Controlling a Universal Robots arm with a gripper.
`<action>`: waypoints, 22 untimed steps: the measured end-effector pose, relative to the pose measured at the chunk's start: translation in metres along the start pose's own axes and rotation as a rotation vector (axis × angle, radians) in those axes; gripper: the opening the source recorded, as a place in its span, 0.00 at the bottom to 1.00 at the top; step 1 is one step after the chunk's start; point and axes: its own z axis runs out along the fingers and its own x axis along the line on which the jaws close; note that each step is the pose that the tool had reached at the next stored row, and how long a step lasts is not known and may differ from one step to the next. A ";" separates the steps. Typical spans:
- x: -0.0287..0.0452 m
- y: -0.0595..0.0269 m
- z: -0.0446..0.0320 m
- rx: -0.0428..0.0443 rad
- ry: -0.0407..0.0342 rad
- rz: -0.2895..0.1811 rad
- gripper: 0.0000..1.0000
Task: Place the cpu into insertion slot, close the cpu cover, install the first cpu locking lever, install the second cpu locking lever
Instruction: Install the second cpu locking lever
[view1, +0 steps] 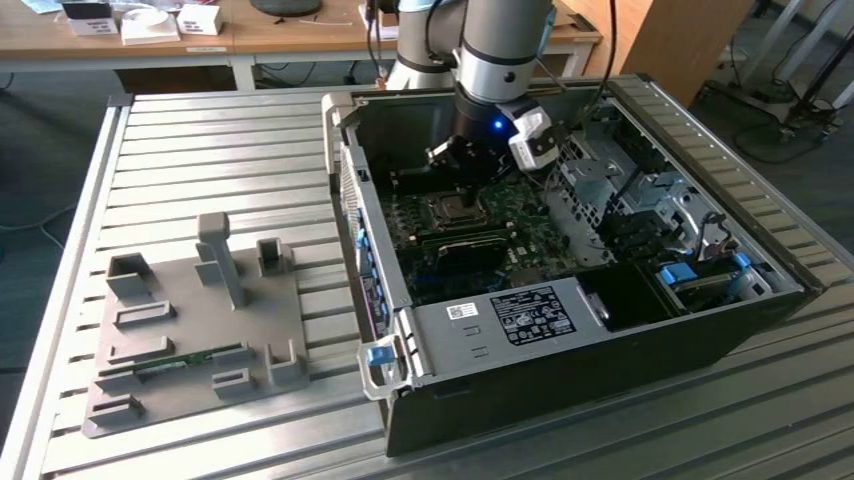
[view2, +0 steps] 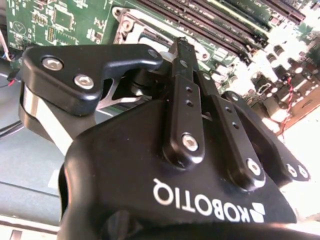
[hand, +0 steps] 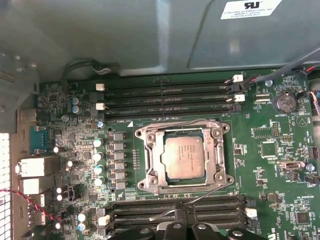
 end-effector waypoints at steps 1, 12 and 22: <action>0.0010 -0.0002 0.0002 -0.0002 -0.0013 0.000 0.11; 0.0271 -0.0021 0.0083 -0.0031 -0.0420 -0.002 0.11; 0.0369 -0.0029 0.0273 -0.0042 -0.0591 -0.003 0.11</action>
